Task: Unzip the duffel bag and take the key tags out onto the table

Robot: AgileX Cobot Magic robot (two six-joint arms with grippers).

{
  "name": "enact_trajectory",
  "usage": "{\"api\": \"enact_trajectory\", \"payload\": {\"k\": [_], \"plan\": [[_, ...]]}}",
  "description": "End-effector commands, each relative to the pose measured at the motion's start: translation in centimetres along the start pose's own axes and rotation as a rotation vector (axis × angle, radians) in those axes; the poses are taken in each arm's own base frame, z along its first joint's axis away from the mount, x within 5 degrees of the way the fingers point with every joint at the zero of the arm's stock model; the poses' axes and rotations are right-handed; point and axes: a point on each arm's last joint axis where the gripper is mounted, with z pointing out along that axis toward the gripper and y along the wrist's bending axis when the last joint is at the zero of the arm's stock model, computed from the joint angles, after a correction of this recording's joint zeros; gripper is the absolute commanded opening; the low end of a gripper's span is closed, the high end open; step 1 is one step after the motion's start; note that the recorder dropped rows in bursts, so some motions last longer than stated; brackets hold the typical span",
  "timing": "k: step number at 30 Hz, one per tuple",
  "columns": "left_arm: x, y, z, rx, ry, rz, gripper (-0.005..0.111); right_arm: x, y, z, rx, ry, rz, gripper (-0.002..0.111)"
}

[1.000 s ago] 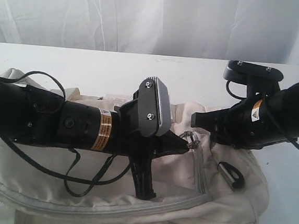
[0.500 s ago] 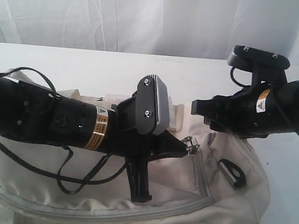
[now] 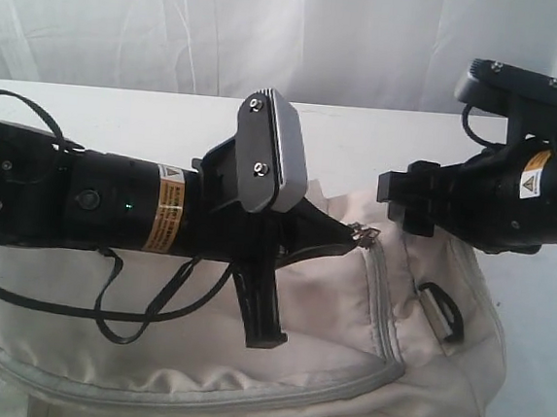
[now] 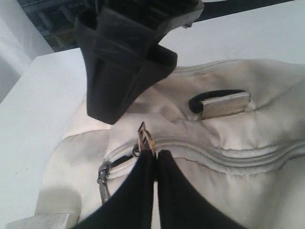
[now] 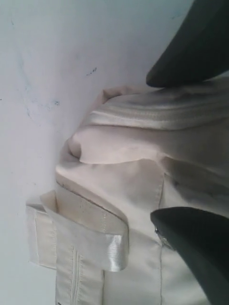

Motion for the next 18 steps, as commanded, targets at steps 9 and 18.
{"api": "enact_trajectory", "payload": {"k": [9,18], "plan": [[-1.9,-1.4,-0.6,0.120,-0.156,0.050,0.000,0.9,1.1,-0.4,-0.148,0.113,0.050,0.066],[-2.1,-2.6,-0.9,0.262,-0.177,0.013,0.000,0.8,1.3,-0.3,-0.168,0.102,0.051,0.045]]}}
